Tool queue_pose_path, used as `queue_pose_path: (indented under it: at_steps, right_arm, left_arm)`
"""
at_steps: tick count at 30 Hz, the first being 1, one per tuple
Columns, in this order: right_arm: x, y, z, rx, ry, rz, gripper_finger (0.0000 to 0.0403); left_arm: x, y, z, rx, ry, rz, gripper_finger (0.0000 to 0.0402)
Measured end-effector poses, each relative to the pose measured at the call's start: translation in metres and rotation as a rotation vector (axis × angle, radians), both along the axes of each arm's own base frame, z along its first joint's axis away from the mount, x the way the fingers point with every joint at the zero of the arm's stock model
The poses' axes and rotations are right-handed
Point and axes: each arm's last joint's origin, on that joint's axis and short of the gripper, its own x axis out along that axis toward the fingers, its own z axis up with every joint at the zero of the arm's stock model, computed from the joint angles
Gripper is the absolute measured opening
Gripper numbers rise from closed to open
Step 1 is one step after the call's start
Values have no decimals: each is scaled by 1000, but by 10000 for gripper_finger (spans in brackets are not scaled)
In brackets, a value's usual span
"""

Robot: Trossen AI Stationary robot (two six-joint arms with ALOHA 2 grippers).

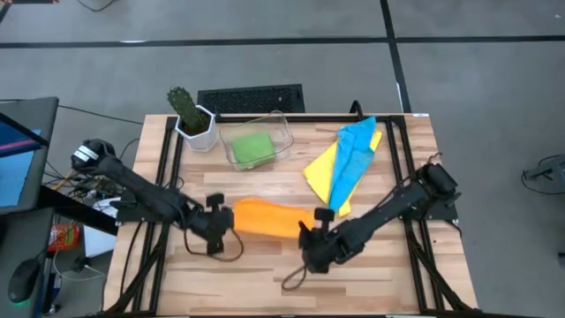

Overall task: Fold microfiber towels
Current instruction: Fold the orange microfiber cloth

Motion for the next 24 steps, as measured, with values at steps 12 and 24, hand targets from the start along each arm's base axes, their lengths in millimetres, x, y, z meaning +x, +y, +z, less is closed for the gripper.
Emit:
queue_pose_path:
  at_steps: [12, 24]
  right_arm:
    - [-5, 32, -4, 107, -41, 99, 12]
    - [3, 56, -28, 241, -26, 210, 12]
  left_arm:
    - [3, -39, -17, -148, 19, -170, 32]
    - [10, -43, -13, -265, 0, -129, 157]
